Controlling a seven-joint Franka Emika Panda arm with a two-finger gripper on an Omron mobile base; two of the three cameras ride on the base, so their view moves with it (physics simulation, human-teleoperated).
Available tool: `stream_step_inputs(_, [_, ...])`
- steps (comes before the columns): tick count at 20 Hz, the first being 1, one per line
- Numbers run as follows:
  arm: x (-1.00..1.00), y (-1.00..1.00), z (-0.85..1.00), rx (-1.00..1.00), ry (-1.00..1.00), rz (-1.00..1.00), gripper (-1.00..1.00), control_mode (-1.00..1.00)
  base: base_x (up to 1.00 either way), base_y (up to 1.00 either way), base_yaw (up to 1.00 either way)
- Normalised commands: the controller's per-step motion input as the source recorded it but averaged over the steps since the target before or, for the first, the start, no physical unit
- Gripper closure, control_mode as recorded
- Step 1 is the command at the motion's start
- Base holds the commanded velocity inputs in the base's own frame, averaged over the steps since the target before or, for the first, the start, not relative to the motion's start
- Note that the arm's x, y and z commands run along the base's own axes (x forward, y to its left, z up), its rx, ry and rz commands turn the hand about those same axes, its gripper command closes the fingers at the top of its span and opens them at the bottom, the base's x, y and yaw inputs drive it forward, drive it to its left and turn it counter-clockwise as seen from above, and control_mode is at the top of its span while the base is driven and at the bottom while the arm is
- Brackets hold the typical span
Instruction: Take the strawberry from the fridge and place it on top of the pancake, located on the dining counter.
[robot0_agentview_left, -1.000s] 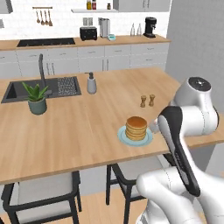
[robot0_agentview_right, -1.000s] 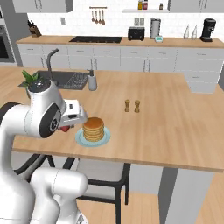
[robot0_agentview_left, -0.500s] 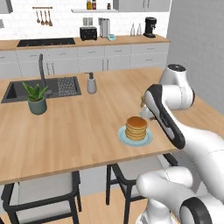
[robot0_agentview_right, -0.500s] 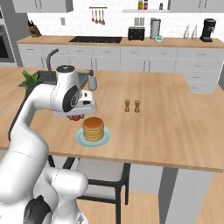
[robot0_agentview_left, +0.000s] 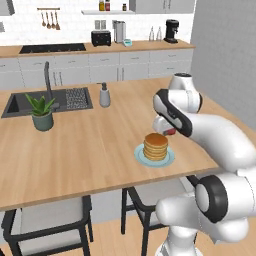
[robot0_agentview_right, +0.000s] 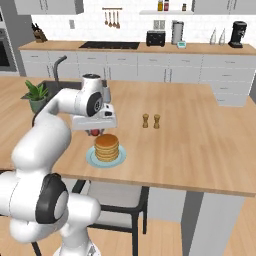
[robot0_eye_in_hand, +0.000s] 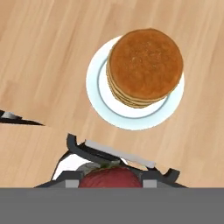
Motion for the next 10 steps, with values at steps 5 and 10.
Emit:
stream_step_inputs(5, [0.41, 0.0, -0.4, 0.0, 0.07, 0.01, 1.0, -1.0, 0.0, 0.0, 0.0])
stream_step_inputs(10, [0.34, 0.0, -0.44, 0.0, 0.03, 0.0, 1.0, -1.0, 0.0, 0.0, 0.0])
